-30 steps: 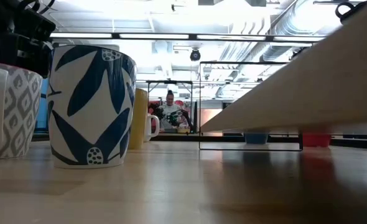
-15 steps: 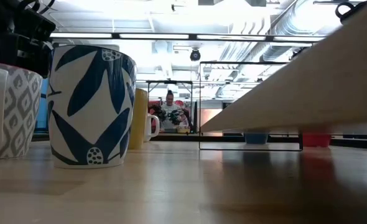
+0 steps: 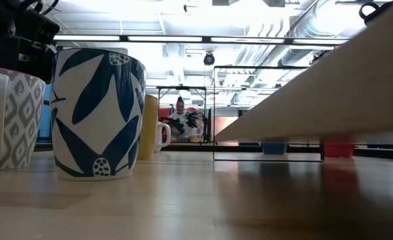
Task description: Place coffee mugs
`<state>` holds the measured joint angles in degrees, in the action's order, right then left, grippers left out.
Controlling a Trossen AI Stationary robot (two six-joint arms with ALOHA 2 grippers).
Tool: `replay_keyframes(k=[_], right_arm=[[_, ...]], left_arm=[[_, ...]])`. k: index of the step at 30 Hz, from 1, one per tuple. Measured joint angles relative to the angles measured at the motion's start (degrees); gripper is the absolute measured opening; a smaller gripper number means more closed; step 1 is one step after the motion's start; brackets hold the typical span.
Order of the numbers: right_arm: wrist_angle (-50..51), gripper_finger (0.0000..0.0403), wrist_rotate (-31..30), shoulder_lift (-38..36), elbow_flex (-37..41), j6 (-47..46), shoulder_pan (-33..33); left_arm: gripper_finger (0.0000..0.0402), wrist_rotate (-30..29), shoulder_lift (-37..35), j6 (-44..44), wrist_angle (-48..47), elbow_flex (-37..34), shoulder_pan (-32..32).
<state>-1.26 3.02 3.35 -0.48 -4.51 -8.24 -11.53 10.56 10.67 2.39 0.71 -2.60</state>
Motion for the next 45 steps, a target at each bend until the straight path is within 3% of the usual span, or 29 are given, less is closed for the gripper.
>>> replay_keyframes(k=[37,45], right_arm=[[0.02,0.0108,-0.01,0.0,0.0,0.0,0.0],[0.01,0.0108,-0.01,0.01,0.0,0.0,-0.01]], left_arm=[[0.0129,0.0,-0.01,0.01,0.0,0.0,-0.01],[0.0129,-0.59,0.01,5.95,0.02,0.0,-0.01]])
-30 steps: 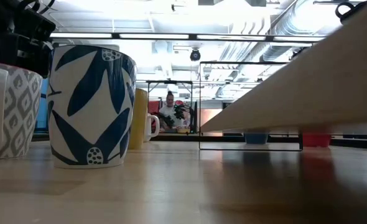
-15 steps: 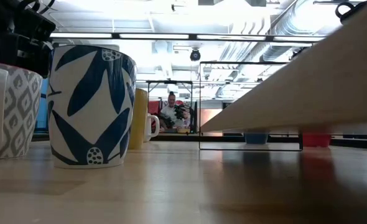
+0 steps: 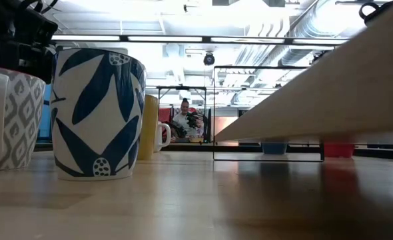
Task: Place coffee mugs
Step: Put the blue mug on the shelf
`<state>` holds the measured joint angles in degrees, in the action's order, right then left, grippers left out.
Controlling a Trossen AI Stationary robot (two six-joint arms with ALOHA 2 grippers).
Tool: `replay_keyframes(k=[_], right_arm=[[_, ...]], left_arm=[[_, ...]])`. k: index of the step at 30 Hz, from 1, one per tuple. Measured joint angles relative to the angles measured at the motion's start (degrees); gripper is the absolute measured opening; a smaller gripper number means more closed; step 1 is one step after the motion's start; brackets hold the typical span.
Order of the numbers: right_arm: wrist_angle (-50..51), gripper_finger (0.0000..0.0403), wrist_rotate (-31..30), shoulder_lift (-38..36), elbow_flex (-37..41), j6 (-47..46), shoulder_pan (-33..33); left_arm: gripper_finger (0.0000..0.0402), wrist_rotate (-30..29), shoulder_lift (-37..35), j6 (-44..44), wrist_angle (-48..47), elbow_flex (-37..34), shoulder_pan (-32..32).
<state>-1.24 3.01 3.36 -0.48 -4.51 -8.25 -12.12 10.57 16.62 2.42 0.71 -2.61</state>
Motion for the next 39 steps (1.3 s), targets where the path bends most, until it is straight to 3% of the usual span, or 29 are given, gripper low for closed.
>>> replay_keyframes(k=[21,27,34,39], right_arm=[[0.01,0.0108,-0.01,-0.02,-0.01,1.54,0.01],[0.01,0.0108,-0.01,-0.02,-0.01,1.9,0.0],[0.0,0.0108,-0.01,-0.01,0.0,1.77,0.01],[-0.01,0.0108,-0.01,-0.02,-0.01,1.88,0.0]], left_arm=[[0.0129,-0.45,0.0,-0.31,0.77,0.0,0.0],[0.0129,-0.46,0.0,-8.16,4.55,0.0,0.0],[0.0129,-0.59,-0.04,-23.84,17.02,0.05,0.0],[0.0129,-2.18,-0.02,-25.98,20.87,0.07,0.02]])
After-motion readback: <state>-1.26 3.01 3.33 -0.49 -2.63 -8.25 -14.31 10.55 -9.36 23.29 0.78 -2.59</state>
